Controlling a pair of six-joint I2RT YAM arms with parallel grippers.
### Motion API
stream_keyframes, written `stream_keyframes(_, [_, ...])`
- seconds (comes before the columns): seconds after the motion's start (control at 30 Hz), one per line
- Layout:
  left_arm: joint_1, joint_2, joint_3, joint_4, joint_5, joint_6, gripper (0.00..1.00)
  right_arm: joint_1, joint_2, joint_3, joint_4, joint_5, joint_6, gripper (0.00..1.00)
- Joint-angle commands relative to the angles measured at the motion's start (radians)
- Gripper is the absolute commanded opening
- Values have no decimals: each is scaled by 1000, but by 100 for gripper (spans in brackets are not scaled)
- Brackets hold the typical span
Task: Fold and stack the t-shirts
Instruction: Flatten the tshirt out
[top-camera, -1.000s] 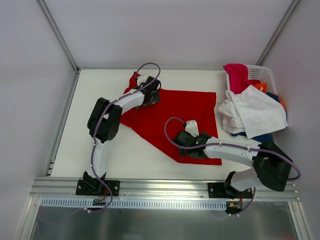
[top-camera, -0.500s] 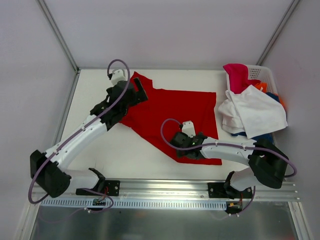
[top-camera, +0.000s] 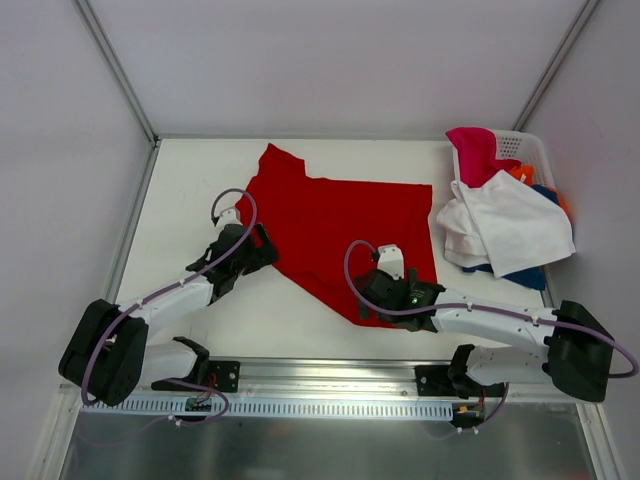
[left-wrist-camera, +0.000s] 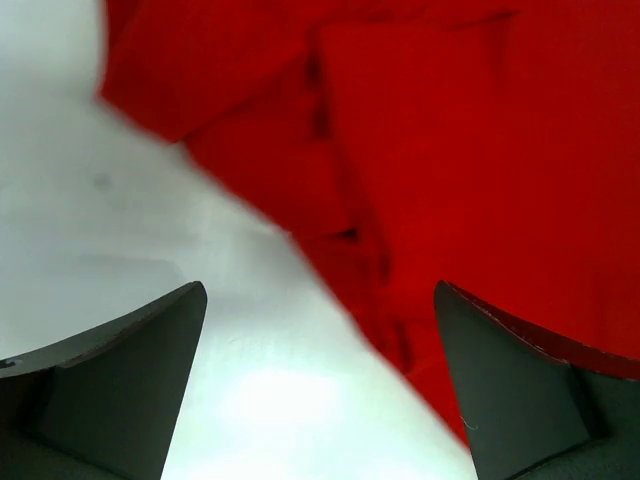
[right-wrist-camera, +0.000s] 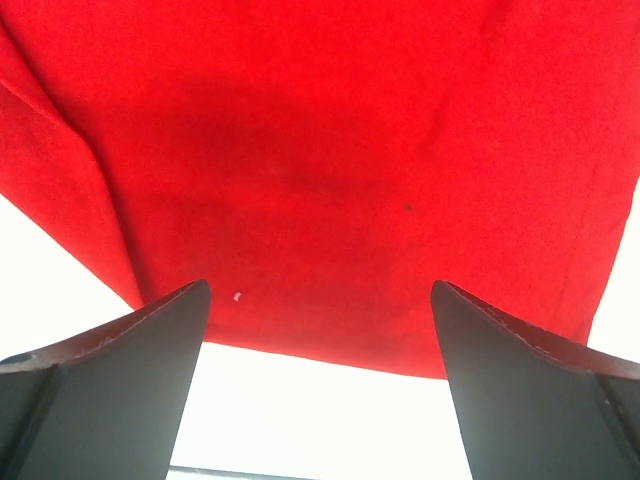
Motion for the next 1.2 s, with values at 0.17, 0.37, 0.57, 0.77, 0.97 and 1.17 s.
stream_keyframes(0.17, [9, 28, -60, 429, 152, -25, 99, 9, -79, -40, -43, 16, 63, 97])
stream_keyframes(0.37, [21, 87, -52, 458, 151, -25, 99, 12, -53, -40, -50, 20, 74, 97])
stream_keyframes(0.57, [27, 183, -61, 532, 165, -35, 98, 12, -8, -27, -45, 22, 69, 97])
stream_keyframes(0.77, [27, 252, -60, 587, 168, -46, 98, 12, 24, -22, -47, 25, 68, 97])
stream_keyframes(0.97, [29, 277, -47, 602, 175, -48, 97, 12, 59, -11, -36, 25, 60, 97])
stream_keyframes(1.17, [29, 254, -31, 573, 164, -35, 97, 15, 118, 12, -20, 14, 53, 97])
